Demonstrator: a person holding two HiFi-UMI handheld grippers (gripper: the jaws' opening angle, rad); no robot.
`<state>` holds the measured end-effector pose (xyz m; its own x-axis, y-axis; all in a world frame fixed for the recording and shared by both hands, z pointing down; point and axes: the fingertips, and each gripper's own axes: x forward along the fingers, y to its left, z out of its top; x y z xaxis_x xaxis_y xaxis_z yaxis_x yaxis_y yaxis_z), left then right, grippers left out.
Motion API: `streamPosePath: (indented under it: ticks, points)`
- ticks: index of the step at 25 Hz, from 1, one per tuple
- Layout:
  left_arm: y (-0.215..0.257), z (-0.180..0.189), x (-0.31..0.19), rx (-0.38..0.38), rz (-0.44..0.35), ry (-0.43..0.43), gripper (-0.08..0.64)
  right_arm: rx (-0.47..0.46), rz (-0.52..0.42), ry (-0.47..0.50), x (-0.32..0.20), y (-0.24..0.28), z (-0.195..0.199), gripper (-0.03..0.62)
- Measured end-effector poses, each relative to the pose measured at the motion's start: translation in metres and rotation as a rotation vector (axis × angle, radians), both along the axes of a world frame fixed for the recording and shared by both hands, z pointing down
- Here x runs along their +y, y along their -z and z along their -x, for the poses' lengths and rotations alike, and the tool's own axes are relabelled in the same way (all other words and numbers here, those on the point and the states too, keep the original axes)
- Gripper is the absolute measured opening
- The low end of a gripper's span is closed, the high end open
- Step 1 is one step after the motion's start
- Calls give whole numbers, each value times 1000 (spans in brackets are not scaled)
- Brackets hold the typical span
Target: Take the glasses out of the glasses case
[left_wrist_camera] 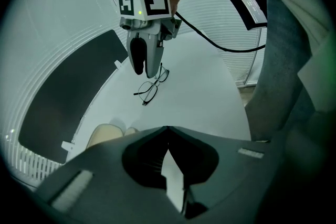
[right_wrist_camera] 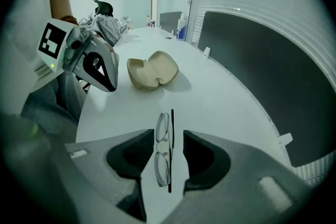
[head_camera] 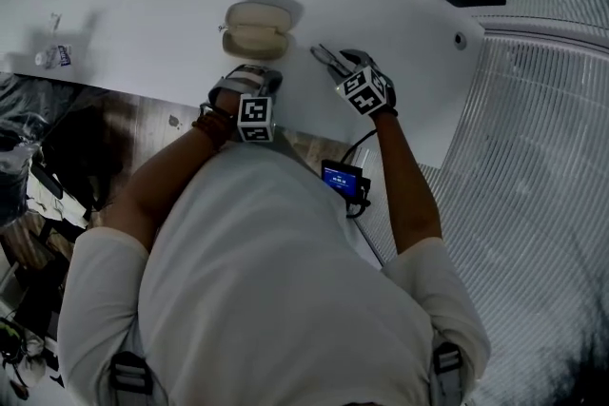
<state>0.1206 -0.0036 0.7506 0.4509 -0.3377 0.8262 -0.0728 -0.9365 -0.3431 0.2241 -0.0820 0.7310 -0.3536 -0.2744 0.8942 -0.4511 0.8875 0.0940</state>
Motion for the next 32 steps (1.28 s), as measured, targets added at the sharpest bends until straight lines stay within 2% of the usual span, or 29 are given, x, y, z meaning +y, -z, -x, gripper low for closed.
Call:
streamPosePath:
  ticks: [5,8,14,18,21,25,29,32]
  points:
    - [15,10,-9,23,-16,28,3,-56,-35,-52,-1,16,2,166]
    - [34,12,-12,62,-14,65,3,-88,-53,-82,3,29,1,156]
    - [62,26,-24,156,45,160,3,-147,-101,-123,0,54,8,112]
    - [88,37,-34,239,79,248,3,-186,-156,-132,3,78,17,38]
    - [116,44,-52,313,76,308,3,-221,-190,-149,-5,100,26,3]
    - [140,43,-63,413,105,372,3,-305,-248,-177,-12,135,35,3]
    - [153,50,-79,460,77,402,3,-375,-329,-191,-24,172,50,3]
    - [169,51,-87,537,69,436,3,-404,-397,-192,-27,197,57,3]
